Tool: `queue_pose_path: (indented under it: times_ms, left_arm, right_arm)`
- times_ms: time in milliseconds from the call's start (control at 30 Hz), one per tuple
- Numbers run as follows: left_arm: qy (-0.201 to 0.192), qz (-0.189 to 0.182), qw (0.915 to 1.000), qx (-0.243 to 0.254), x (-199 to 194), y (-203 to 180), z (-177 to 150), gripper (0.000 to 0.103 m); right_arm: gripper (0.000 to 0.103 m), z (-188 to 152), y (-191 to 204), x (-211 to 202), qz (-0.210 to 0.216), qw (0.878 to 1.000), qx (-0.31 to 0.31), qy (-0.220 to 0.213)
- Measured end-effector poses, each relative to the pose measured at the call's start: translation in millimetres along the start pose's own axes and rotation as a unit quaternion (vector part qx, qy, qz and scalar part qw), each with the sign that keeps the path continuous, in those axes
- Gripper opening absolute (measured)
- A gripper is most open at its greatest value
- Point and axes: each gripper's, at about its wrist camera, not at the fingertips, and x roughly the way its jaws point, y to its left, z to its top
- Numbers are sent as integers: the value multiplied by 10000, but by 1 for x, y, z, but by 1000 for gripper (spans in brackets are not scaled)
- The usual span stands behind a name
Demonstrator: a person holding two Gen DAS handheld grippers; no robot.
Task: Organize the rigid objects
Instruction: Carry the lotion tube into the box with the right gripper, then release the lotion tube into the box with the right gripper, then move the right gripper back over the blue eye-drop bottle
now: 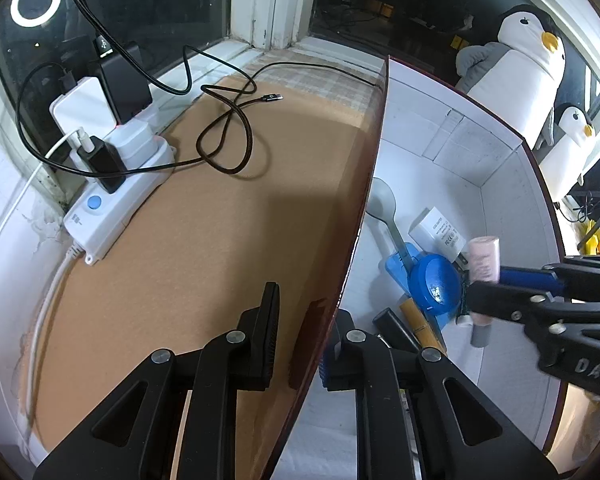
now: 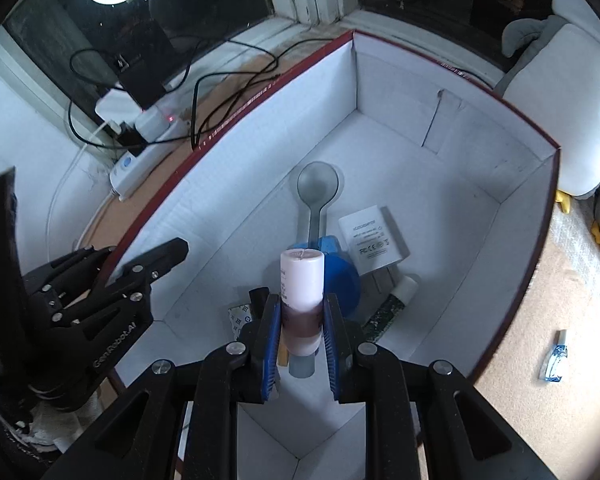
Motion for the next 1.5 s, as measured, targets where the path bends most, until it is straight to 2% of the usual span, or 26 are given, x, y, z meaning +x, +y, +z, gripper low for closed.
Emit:
queue_pose_path:
  times_ms: [367,700,1300,1500]
  left_arm:
    - [-14,29,10000,39,1,-2,0,11]
    - [-30,44,10000,50,1,-1,1,11]
    - [-3,185,9998,93,-10,-1,-3,11]
    - [17,248,9996,96,-17,-2,-10,16]
  right_arm:
    - [18,-3,3,15,-124,9998,-39,167]
    - [22,-2,8,11,-177,9998,-68,74]
    - [28,-20,-16,-32,27,9991,230,-364]
    - [34,-32,-38,-47,46,9977,432,-516]
